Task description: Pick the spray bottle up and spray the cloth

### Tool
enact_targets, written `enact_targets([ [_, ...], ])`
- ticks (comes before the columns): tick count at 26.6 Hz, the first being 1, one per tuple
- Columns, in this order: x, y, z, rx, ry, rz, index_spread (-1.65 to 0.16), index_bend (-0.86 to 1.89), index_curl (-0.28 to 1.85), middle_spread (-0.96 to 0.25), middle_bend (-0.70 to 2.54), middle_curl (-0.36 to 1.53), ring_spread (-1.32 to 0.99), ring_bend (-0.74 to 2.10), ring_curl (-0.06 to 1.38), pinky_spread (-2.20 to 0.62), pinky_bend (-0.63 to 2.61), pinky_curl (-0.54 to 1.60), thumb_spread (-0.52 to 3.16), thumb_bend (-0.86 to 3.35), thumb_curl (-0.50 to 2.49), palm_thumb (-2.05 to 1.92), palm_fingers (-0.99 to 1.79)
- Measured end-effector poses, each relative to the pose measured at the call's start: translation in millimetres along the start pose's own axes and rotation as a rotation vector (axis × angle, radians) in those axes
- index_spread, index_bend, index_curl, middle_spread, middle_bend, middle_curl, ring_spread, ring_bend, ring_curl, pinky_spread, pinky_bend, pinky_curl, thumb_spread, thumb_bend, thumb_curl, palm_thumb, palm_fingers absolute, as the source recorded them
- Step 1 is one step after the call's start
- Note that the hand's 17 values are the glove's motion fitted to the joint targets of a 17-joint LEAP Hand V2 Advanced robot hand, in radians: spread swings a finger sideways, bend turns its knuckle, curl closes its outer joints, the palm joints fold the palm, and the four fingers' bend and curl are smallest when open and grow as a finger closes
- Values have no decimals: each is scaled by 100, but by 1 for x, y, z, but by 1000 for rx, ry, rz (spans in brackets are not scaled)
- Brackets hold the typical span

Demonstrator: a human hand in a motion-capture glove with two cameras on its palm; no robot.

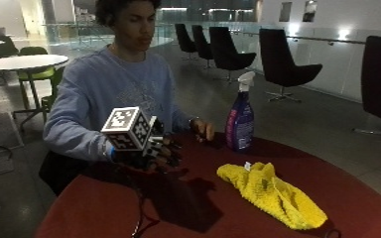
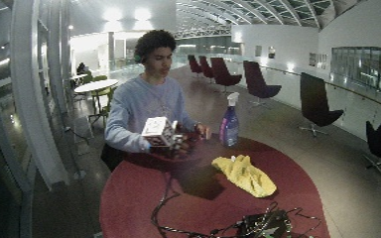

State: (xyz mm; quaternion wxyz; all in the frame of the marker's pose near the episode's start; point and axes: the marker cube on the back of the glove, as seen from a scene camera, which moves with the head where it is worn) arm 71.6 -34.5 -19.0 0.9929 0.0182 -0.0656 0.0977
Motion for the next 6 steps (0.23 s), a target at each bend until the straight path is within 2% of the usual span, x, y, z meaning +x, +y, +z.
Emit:
enact_targets([
  [6, 52, 33, -11, -44, 125, 51, -36, 15, 21, -3, 25, 42, -1, 42, 34, 20, 32, 35, 101, -2, 54, 83, 67],
])
